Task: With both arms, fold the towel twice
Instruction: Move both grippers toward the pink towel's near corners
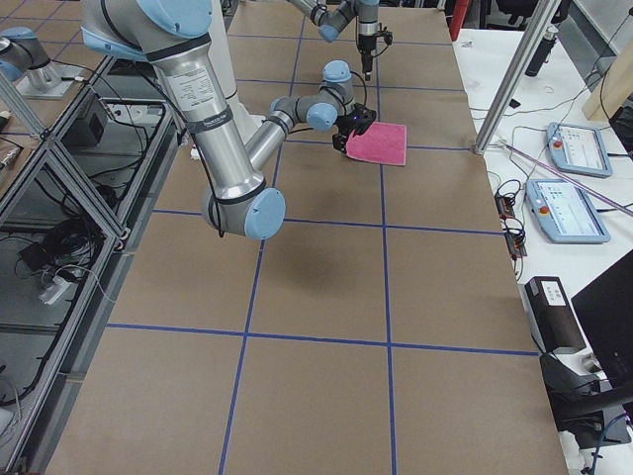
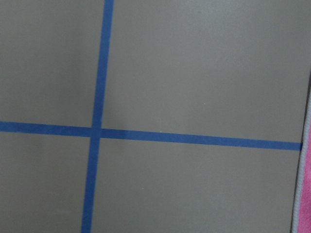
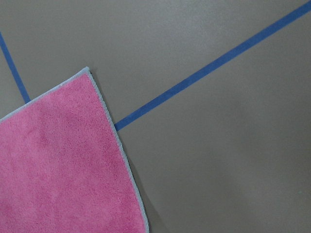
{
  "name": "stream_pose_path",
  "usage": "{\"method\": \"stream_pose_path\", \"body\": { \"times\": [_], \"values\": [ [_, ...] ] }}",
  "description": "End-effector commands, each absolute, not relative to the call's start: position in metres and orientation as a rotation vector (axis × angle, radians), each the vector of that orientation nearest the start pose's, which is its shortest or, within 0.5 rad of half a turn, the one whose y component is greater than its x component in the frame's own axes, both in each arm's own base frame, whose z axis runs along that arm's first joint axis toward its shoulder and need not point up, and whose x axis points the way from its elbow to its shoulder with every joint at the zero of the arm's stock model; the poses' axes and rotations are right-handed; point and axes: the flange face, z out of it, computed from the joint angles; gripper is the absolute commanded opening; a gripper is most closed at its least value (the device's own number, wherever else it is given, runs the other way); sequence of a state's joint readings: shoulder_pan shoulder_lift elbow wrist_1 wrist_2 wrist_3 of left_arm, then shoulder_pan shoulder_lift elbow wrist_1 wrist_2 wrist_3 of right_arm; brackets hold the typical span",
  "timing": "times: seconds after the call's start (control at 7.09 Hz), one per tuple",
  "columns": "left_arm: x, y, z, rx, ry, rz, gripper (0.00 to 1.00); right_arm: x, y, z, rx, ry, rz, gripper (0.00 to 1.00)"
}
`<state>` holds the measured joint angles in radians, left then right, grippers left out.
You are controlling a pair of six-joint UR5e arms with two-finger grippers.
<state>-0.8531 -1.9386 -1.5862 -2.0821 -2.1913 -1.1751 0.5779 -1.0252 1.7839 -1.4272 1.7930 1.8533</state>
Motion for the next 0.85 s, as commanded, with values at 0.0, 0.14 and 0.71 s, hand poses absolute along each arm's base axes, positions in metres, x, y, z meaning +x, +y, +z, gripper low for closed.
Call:
{"method": "stream_pose_path", "body": {
  "times": [0.0,0.14,0.71],
  "values": [
    [0.397,-0.524,0.371,0.028,1.044,-0.161,1.00,-0.515,-0.439,0.223,-0.115,-0.924,0.878,0.80],
    [0.399,-0.523,0.368,0.027,1.049,-0.161,1.00,-0.533,-0.437,0.224,-0.143,-0.907,0.929,0.72],
    [0.400,-0.521,0.364,0.022,1.055,-0.170,1.00,-0.577,-0.414,0.246,-0.121,-0.849,0.972,0.60]
  ]
}}
